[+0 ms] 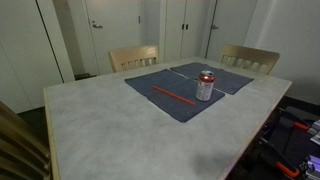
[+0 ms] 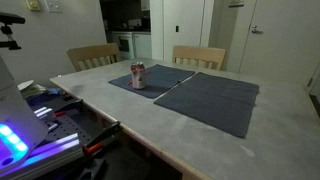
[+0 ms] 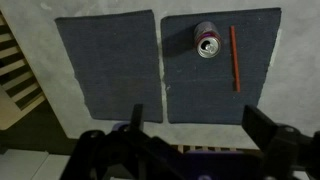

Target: Put the straw in the soda can

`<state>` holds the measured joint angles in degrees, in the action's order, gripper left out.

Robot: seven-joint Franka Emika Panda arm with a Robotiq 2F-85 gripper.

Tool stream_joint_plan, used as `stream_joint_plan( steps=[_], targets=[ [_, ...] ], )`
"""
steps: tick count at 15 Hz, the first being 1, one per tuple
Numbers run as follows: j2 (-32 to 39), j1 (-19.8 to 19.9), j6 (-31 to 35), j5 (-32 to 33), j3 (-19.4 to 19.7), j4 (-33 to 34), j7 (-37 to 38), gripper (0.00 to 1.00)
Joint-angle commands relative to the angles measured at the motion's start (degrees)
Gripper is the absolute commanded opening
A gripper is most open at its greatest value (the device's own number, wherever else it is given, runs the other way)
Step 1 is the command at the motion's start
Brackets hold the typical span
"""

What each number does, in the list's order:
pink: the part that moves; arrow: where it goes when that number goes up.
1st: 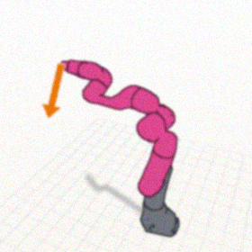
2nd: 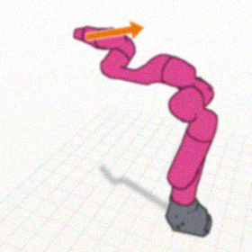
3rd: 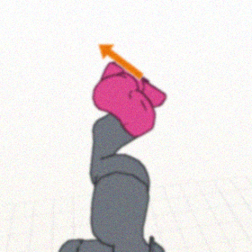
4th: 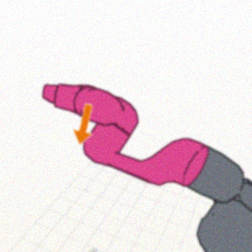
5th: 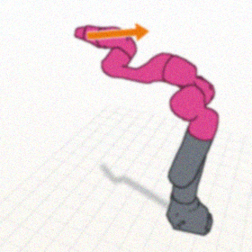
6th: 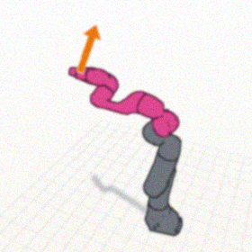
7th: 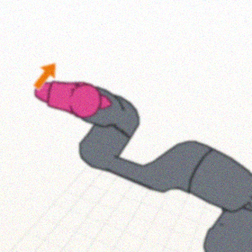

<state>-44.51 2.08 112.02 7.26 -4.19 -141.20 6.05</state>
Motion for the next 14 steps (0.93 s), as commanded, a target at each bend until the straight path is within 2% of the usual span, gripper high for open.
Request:
stream_joint_plan(
  steps=[1,7,14],
  targets=[
    [0.1,-0.3,-0.1,0.2,0.2,0.1,0.2,1.00],
    [1.2,-1.0,2.0,-0.3,1.1,0.1,-1.4,1.00],
    [10.1,-4.7,15.4,-2.5,4.3,1.8,-8.8,1.00]
  ],
)
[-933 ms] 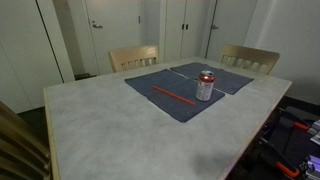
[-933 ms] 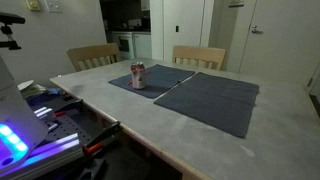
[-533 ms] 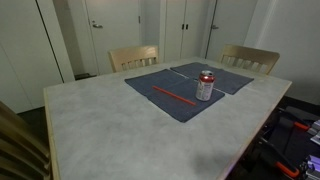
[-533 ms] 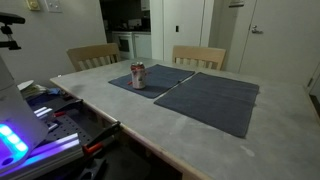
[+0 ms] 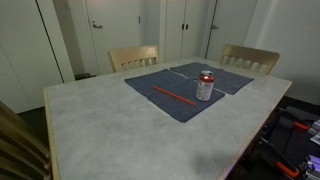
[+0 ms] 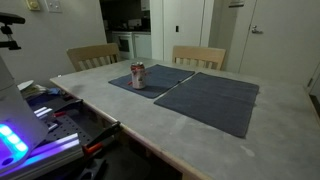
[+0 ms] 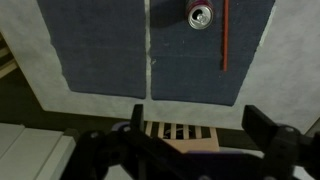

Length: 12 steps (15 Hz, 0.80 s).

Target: Put the straw in the soda can

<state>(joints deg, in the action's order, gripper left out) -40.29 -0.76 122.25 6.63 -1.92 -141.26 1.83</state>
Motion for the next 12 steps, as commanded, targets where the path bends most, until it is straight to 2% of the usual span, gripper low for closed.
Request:
stream_joint_plan(
  steps=[1,4,7,12],
  targets=[
    [7.5,-2.5,7.6,-2.4,2.7,1.9,-6.0,1.00],
    [13.7,-5.3,13.0,-5.5,5.1,3.8,-12.7,1.00],
    [20.4,-8.6,15.3,-10.4,7.0,7.4,-20.6,1.00],
    [30.9,-12.7,12.4,-20.5,7.1,16.4,-34.3,1.00]
  ],
)
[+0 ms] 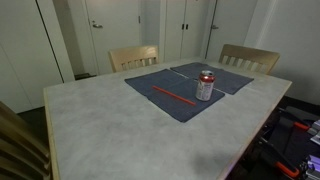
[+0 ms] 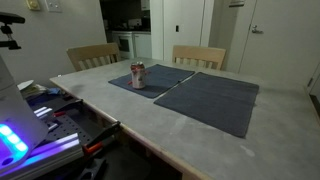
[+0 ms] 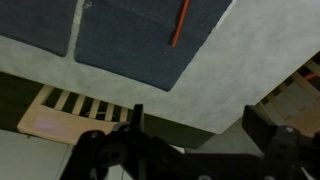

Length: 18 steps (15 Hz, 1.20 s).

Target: Put the straw in the soda can

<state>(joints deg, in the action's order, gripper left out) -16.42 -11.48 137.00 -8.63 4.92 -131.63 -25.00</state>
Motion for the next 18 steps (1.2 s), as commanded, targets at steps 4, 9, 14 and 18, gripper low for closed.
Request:
stream_joint_plan(
  steps=[4,9,14,18],
  targets=[
    [13.6,-1.0,-7.8,-9.3,-2.7,12.1,-13.1,1.00],
    [21.5,1.7,-18.1,-5.4,-5.7,18.1,-12.6,1.00],
    [28.6,2.7,-19.1,3.8,-8.4,21.5,-5.7,1.00],
    [32.2,2.8,-14.7,7.8,-9.5,21.2,0.9,1.00]
  ],
)
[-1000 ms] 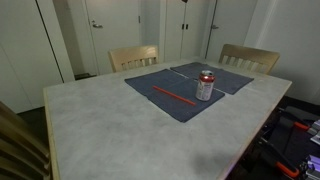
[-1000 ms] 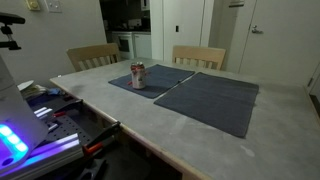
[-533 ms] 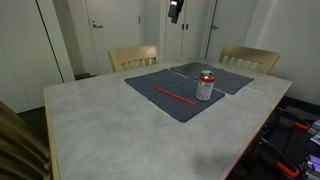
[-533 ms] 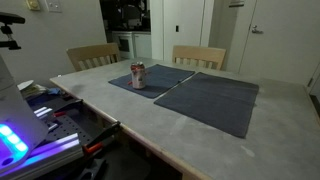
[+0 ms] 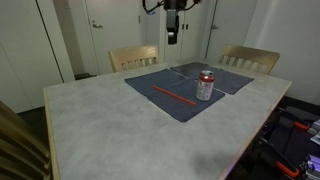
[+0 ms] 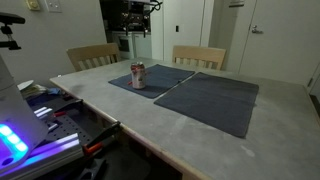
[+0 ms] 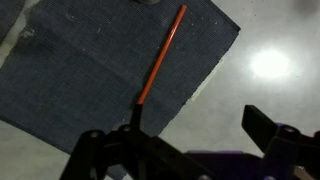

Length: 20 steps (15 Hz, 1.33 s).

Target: Put the straw in the soda can

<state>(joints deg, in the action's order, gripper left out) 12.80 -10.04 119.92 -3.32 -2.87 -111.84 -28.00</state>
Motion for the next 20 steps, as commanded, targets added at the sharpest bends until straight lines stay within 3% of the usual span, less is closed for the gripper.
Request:
stream_joint_plan(
  steps=[1,11,20],
  targets=[
    [3.4,1.6,3.4,2.5,-1.9,1.3,4.8,1.00],
    [6.1,2.3,4.3,1.8,-3.9,2.1,4.8,1.00],
    [13.0,0.5,13.4,8.5,-4.1,1.2,14.8,1.00]
  ],
)
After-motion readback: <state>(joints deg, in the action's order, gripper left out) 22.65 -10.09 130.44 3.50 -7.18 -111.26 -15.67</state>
